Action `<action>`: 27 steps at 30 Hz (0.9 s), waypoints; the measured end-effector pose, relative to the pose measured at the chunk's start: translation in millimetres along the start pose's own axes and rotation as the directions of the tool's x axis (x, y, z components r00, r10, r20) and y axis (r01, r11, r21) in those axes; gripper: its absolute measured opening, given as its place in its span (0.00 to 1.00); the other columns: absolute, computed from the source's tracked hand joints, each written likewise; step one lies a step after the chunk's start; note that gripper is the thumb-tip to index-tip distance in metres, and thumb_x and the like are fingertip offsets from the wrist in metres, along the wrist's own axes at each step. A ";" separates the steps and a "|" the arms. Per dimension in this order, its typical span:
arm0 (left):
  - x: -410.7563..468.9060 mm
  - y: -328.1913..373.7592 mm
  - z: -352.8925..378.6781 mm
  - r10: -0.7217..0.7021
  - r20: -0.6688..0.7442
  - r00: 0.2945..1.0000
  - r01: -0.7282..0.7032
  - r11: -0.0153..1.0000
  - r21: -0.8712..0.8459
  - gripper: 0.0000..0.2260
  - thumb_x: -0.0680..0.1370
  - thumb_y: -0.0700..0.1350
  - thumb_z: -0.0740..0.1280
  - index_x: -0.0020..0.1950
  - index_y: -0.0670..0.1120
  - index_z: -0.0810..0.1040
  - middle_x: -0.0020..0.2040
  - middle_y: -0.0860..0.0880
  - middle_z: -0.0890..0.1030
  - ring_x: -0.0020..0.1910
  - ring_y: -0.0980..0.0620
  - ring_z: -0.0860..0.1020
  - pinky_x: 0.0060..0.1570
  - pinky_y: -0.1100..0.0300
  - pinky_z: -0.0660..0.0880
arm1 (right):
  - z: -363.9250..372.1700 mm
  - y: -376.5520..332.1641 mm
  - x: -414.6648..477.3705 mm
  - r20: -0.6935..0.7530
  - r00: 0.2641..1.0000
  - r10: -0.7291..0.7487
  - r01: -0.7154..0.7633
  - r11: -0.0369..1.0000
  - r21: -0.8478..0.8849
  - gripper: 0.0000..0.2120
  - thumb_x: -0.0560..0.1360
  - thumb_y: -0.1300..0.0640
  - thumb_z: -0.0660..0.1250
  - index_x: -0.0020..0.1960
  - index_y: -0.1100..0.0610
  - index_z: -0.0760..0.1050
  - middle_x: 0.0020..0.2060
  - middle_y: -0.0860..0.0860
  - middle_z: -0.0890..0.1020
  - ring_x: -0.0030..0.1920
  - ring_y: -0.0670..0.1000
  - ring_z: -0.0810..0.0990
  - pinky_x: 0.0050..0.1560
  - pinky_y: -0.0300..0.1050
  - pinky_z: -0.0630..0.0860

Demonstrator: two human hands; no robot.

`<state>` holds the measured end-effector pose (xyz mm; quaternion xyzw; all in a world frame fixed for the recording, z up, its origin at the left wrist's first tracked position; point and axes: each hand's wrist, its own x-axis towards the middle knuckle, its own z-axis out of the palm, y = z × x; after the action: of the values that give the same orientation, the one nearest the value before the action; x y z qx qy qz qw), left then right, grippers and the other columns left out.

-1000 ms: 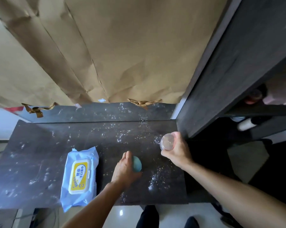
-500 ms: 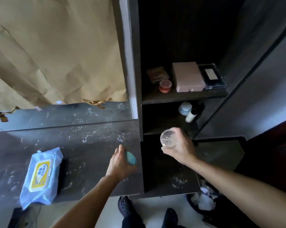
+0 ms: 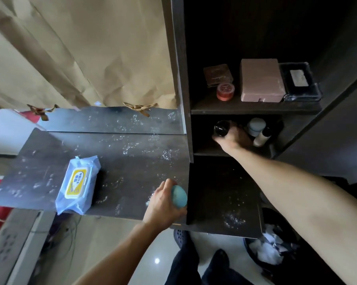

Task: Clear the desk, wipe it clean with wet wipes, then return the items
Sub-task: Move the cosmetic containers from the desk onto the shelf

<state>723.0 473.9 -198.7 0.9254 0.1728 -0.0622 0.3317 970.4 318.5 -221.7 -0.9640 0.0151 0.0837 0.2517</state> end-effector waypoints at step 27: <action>158.7 120.8 39.7 0.150 0.149 0.977 -0.190 0.934 0.303 0.34 0.72 0.44 0.72 0.72 0.40 0.58 0.67 0.38 0.66 0.65 0.38 0.68 0.63 0.50 0.67 | -35.4 163.0 -137.4 -0.039 0.997 -0.068 0.076 0.966 0.247 0.12 0.69 0.59 0.72 0.53 0.56 0.80 0.39 0.47 0.83 0.40 0.44 0.80 0.44 0.42 0.78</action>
<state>914.6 405.8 -194.3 0.9723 0.0588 -0.1172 0.1936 828.8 157.1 -246.7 -0.9261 -0.0058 0.0573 0.3728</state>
